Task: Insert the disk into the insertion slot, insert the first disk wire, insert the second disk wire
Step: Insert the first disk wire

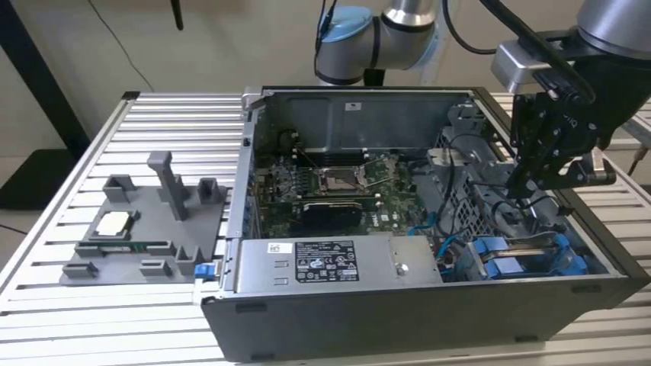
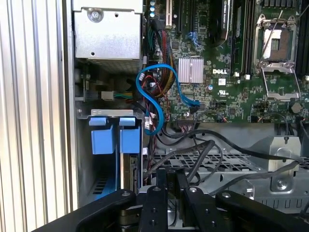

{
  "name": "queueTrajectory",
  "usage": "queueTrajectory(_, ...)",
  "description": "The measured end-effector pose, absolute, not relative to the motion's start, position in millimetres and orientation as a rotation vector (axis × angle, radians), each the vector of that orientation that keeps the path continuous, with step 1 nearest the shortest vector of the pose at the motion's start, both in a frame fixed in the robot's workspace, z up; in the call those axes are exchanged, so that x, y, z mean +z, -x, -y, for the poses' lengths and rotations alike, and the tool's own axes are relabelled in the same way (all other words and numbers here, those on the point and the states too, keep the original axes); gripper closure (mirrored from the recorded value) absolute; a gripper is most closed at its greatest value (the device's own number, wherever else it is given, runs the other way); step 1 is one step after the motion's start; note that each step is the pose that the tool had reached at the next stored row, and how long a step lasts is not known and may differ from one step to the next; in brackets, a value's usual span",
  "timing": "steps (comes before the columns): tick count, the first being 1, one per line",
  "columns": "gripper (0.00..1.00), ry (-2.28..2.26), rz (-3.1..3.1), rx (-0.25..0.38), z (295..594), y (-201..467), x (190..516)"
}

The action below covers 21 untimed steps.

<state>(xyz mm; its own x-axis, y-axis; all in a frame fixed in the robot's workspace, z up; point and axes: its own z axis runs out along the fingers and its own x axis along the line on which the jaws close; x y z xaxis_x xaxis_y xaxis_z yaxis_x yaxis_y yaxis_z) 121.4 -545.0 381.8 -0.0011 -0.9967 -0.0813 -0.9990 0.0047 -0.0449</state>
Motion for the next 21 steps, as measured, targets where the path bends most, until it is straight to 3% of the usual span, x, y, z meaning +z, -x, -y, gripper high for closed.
queueTrajectory(21, 0.81, 2.174, -2.184, 0.081, 570, -126, 378)
